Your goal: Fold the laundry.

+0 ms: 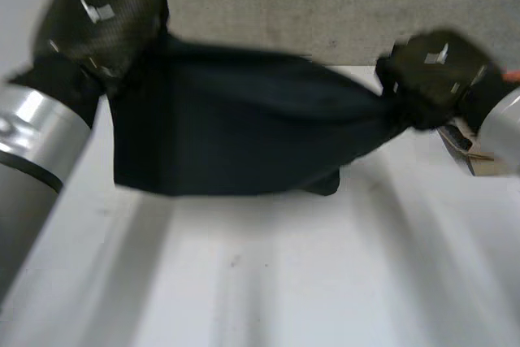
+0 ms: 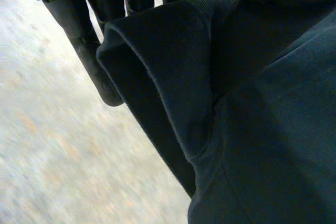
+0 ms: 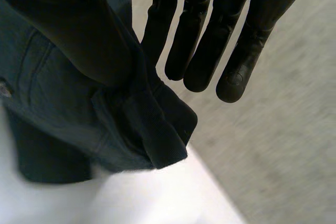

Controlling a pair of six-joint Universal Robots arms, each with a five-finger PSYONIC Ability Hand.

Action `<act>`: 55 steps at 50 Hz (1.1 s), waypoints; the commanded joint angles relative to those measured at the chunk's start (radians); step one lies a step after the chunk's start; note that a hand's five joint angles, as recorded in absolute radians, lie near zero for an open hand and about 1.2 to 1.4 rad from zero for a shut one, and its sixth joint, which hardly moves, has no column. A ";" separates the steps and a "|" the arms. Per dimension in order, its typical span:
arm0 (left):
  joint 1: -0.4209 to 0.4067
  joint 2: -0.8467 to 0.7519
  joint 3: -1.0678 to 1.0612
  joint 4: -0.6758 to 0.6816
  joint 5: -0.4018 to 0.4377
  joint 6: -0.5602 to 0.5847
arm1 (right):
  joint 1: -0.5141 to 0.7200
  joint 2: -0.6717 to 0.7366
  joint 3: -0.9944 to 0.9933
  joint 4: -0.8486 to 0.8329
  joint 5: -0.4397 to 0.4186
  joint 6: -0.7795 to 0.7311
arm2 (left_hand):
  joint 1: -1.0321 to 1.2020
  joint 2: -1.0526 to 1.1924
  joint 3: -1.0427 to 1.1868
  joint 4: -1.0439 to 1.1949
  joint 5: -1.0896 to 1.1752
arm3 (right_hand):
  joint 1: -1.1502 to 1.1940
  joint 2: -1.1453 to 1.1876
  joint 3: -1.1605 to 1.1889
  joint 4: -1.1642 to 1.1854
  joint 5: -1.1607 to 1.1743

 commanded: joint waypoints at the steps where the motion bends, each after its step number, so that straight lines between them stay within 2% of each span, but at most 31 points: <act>1: 0.002 -0.029 0.132 -0.061 -0.003 -0.009 | 0.000 -0.007 -0.190 0.116 0.003 -0.006 | 0.240 0.201 0.209 0.199 0.242 | 0.496 0.224 0.218 0.211 0.244; 7: 0.003 -0.209 0.204 -0.059 0.002 -0.009 | 0.023 0.147 -0.276 0.117 0.023 -0.008 | 0.240 0.201 0.209 0.199 0.242 | 0.496 0.224 0.218 0.211 0.244; 14: 0.011 -0.505 0.385 -0.042 0.003 0.001 | 0.089 0.356 -0.409 0.100 0.126 -0.011 | 0.240 0.201 0.209 0.199 0.242 | 0.496 0.224 0.218 0.211 0.244; 17: 0.029 -0.615 0.515 0.004 0.005 0.006 | 0.095 0.451 -0.481 0.034 0.160 -0.011 | 0.240 0.201 0.209 0.199 0.242 | 0.496 0.224 0.218 0.211 0.244; 21: 0.063 -0.706 0.704 0.128 0.002 0.001 | 0.098 0.533 -0.566 -0.179 0.187 0.002 | 0.240 0.201 0.209 0.199 0.242 | 0.496 0.224 0.218 0.211 0.244; 22: 0.065 -0.715 0.743 0.159 0.002 0.001 | 0.101 0.546 -0.586 -0.292 0.207 0.006 | 0.240 0.201 0.209 0.199 0.242 | 0.496 0.224 0.218 0.211 0.244; 25: 0.065 -0.740 0.874 0.298 -0.006 -0.002 | 0.109 0.556 -0.612 -0.481 0.256 0.015 | 0.240 0.201 0.209 0.199 0.242 | 0.496 0.224 0.218 0.211 0.244; 26: 0.063 -0.741 0.894 0.323 -0.009 -0.003 | 0.110 0.556 -0.613 -0.602 0.284 0.022 | 0.240 0.201 0.209 0.199 0.242 | 0.496 0.224 0.218 0.211 0.244; 28: 0.057 -0.740 0.937 0.392 -0.027 -0.006 | 0.110 0.556 -0.617 -0.710 0.312 0.025 | 0.240 0.201 0.209 0.199 0.242 | 0.496 0.224 0.218 0.211 0.244; 30: 0.056 -0.735 0.942 0.419 -0.038 -0.008 | 0.112 0.553 -0.621 -0.776 0.333 0.028 | 0.240 0.201 0.209 0.199 0.242 | 0.496 0.224 0.218 0.211 0.244; 34: 0.043 -0.723 0.913 0.424 -0.051 -0.023 | 0.122 0.543 -0.614 -0.758 0.333 0.038 | 0.240 0.201 0.209 0.199 0.242 | 0.496 0.224 0.218 0.211 0.244; 37: 0.036 -0.698 0.789 0.406 -0.046 -0.035 | 0.130 0.516 -0.559 -0.715 0.324 0.045 | 0.240 0.201 0.209 0.199 0.242 | 0.496 0.224 0.218 0.211 0.244; 40: 0.043 -0.646 0.631 0.398 -0.043 -0.049 | 0.130 0.481 -0.480 -0.661 0.295 0.045 | 0.240 0.201 0.209 0.199 0.242 | 0.496 0.224 0.218 0.211 0.244; 45: 0.036 -0.600 0.419 0.397 -0.005 -0.054 | 0.127 0.459 -0.316 -0.531 0.182 0.048 | 0.240 0.201 0.209 0.199 0.242 | 0.496 0.224 0.218 0.211 0.244; 46: 0.034 -0.595 0.391 0.398 0.011 -0.055 | 0.126 0.461 -0.296 -0.516 0.174 0.049 | 0.240 0.201 0.209 0.199 0.242 | 0.433 0.162 0.155 0.148 0.181; 47: 0.030 -0.576 0.344 0.397 0.052 -0.055 | 0.125 0.462 -0.279 -0.502 0.171 0.051 | 0.240 0.201 0.209 0.199 0.242 | 0.258 -0.014 -0.020 -0.027 0.006; 48: 0.030 -0.563 0.328 0.395 0.069 -0.057 | 0.125 0.462 -0.264 -0.490 0.169 0.054 | 0.240 0.201 0.209 0.199 0.242 | 0.035 -0.236 -0.243 -0.249 -0.217; 49: 0.030 -0.547 0.304 0.395 0.092 -0.057 | 0.127 0.462 -0.241 -0.468 0.169 0.058 | 0.240 0.201 0.209 0.199 0.242 | -0.429 -0.701 -0.707 -0.714 -0.681; 50: 0.028 -0.519 0.273 0.394 0.121 -0.058 | 0.126 0.464 -0.232 -0.457 0.171 0.064 | 0.240 0.201 0.209 0.199 0.242 | -0.576 -0.848 -0.854 -0.861 -0.828; 53: 0.017 -0.479 0.232 0.374 0.156 -0.057 | 0.121 0.473 -0.225 -0.422 0.163 0.091 | 0.240 0.201 0.209 0.199 0.242 | -0.726 -0.997 -1.004 -1.010 -0.978; 55: -0.009 -0.442 0.210 0.332 0.184 -0.057 | 0.115 0.483 -0.227 -0.402 0.152 0.109 | 0.240 0.201 0.209 0.199 0.242 | -0.726 -0.997 -1.004 -1.010 -0.978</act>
